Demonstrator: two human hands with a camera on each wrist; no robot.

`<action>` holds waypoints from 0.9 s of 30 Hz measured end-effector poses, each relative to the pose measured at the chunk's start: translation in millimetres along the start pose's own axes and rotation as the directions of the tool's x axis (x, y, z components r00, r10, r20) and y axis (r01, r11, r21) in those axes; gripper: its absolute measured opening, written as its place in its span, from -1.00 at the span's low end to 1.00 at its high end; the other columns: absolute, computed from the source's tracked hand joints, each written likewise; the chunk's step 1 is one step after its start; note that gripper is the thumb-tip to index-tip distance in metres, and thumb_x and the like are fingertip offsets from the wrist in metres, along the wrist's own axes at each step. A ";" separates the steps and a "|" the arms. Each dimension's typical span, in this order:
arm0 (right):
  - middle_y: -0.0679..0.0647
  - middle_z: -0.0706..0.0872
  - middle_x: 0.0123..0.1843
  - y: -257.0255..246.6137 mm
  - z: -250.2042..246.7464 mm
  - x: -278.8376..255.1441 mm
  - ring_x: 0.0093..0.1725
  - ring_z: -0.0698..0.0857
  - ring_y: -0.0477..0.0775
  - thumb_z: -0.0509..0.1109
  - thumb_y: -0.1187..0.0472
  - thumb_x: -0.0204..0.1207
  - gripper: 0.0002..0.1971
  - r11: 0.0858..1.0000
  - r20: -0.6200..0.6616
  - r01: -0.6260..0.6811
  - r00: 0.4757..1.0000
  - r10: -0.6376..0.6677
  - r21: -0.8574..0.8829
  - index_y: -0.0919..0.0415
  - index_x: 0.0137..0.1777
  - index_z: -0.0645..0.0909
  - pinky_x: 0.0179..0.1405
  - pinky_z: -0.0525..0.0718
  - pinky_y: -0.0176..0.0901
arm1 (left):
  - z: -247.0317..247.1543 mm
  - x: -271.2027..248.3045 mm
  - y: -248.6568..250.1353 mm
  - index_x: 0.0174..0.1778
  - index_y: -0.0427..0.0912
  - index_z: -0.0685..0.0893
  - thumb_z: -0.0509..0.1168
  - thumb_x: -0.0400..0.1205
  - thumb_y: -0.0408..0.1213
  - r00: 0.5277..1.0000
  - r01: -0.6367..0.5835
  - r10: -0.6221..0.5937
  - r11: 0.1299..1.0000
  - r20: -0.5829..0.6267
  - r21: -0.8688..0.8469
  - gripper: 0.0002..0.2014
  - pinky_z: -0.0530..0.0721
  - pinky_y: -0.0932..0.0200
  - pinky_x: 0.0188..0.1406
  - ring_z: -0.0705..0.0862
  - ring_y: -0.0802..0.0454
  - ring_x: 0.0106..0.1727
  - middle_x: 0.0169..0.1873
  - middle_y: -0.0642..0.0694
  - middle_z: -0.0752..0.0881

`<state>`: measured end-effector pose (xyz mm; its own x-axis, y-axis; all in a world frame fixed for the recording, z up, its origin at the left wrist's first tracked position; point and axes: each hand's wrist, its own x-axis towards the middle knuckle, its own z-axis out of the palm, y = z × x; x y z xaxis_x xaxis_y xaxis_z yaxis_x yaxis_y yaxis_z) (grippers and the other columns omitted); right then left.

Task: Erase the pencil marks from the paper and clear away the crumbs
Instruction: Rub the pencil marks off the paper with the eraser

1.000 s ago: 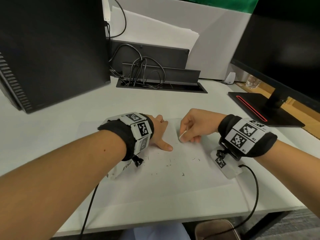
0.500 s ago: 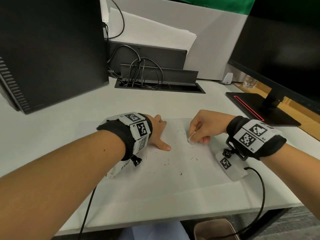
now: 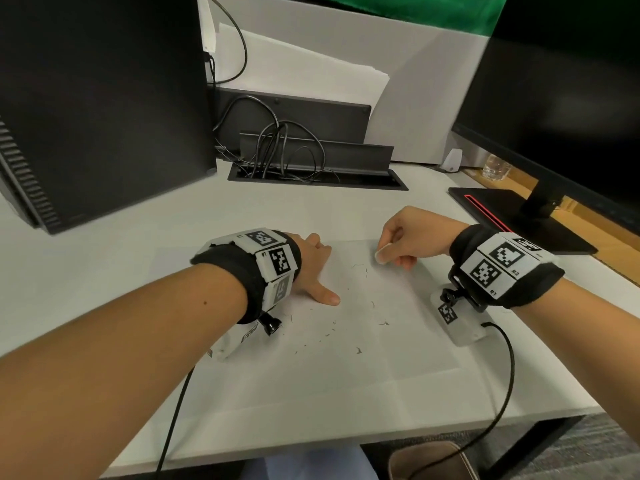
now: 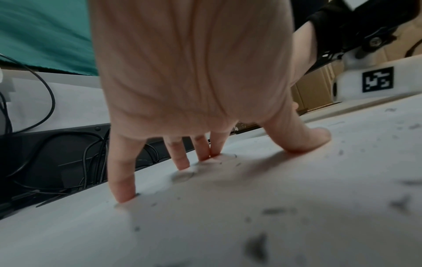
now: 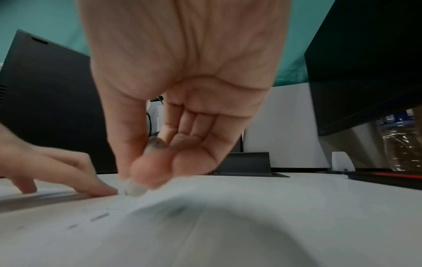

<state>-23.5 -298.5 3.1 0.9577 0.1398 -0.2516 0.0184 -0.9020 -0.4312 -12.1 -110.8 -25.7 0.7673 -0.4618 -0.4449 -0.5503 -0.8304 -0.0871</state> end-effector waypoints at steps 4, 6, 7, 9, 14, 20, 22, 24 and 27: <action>0.14 0.71 -0.39 -11.6 -1.2 11.2 -0.59 0.63 -0.16 0.49 0.26 0.44 -0.90 1.000 0.031 0.029 0.999 -0.029 0.004 0.30 -0.20 0.67 -0.49 0.64 -0.39 | -3.3 -3.1 -2.4 0.65 -0.05 0.00 0.21 0.47 0.36 1.000 0.006 -0.005 1.000 0.018 -0.017 -0.05 0.38 -0.11 0.36 0.31 -0.17 0.49 0.52 -0.06 0.19; 0.14 0.70 -0.40 -15.1 2.7 16.6 -0.58 0.65 -0.14 0.49 0.27 0.44 -0.90 0.999 0.063 0.038 0.997 -0.037 -0.024 0.27 -0.25 0.65 -0.48 0.65 -0.37 | -5.8 -4.2 -3.2 0.65 0.03 -0.01 0.22 0.49 0.33 1.000 0.003 -0.002 0.999 0.017 -0.043 -0.09 0.37 -0.12 0.38 0.29 -0.17 0.50 0.52 -0.05 0.18; 0.15 0.70 -0.40 -16.2 5.4 19.0 -0.56 0.65 -0.11 0.49 0.28 0.44 -0.89 0.999 0.077 0.038 0.996 -0.036 -0.031 0.25 -0.27 0.64 -0.48 0.66 -0.35 | -6.5 -4.3 -3.0 0.65 0.07 -0.03 0.22 0.50 0.33 1.000 0.001 0.000 0.999 0.013 -0.054 -0.11 0.35 -0.14 0.40 0.26 -0.18 0.51 0.52 -0.06 0.17; 0.15 0.70 -0.41 -17.6 9.8 23.1 -0.53 0.66 -0.05 0.48 0.30 0.43 -0.90 0.999 0.091 0.036 0.995 -0.033 -0.034 0.25 -0.28 0.63 -0.48 0.67 -0.33 | -7.2 -3.4 -1.5 0.65 0.15 -0.06 0.20 0.51 0.33 1.000 0.000 0.000 0.998 0.009 -0.063 -0.13 0.31 -0.19 0.43 0.20 -0.21 0.52 0.53 -0.10 0.13; 0.11 0.67 -0.49 -29.2 17.1 20.3 -0.51 0.60 0.01 0.51 0.32 0.37 -0.91 0.997 0.176 0.073 0.982 -0.072 -0.001 0.28 -0.31 0.66 -0.54 0.58 -0.37 | -6.2 0.8 -0.2 0.64 0.21 -0.04 0.18 0.50 0.35 1.000 -0.029 0.029 0.997 -0.002 -0.066 -0.16 0.37 -0.17 0.36 0.23 -0.21 0.45 0.46 -0.13 0.18; -0.12 0.56 -0.72 -24.3 14.7 29.5 -0.71 0.52 -0.24 0.46 0.34 0.37 -0.83 0.988 0.010 0.033 0.999 -0.032 -0.150 0.19 -0.41 0.61 -0.57 0.50 -0.42 | -7.4 2.5 2.2 0.67 -0.01 -0.12 0.17 0.58 0.25 0.996 -0.093 0.093 0.995 0.005 -0.027 -0.14 0.26 -0.13 0.47 0.11 -0.15 0.58 0.62 -0.03 0.00; -0.06 0.59 -0.65 -25.4 15.5 28.3 -0.71 0.52 -0.23 0.46 0.36 0.37 -0.82 0.993 0.032 0.027 0.999 -0.023 -0.119 0.18 -0.42 0.60 -0.55 0.52 -0.38 | -7.1 2.3 2.7 0.67 -0.03 -0.13 0.16 0.59 0.24 0.995 -0.096 0.096 0.995 0.006 -0.021 -0.13 0.26 -0.13 0.48 0.12 -0.15 0.59 0.63 -0.03 0.00; 0.03 0.64 -0.56 -29.0 20.9 22.4 -0.63 0.57 -0.17 0.49 0.35 0.36 -0.87 0.997 0.131 0.062 0.990 -0.056 -0.038 0.22 -0.38 0.66 -0.52 0.56 -0.34 | -6.8 2.5 2.0 0.67 -0.02 -0.12 0.17 0.58 0.25 0.995 -0.101 0.101 0.995 0.007 -0.023 -0.13 0.26 -0.12 0.48 0.14 -0.16 0.58 0.62 -0.03 0.01; 0.05 0.66 -0.52 -24.1 18.4 22.7 -0.61 0.58 -0.16 0.51 0.32 0.36 -0.90 0.997 0.083 0.055 0.995 -0.050 -0.056 0.24 -0.36 0.68 -0.50 0.57 -0.39 | -7.3 1.7 2.3 0.67 -0.03 -0.15 0.16 0.59 0.25 0.995 -0.095 0.095 0.995 0.020 -0.010 -0.12 0.24 -0.12 0.49 0.12 -0.16 0.59 0.63 -0.04 -0.02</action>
<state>-7.5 -266.0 -8.1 0.9285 0.2181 -0.3004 0.0870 -0.9146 -0.3950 -9.7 -115.8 -20.1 0.7049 -0.5324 -0.4687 -0.6174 -0.7858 -0.0359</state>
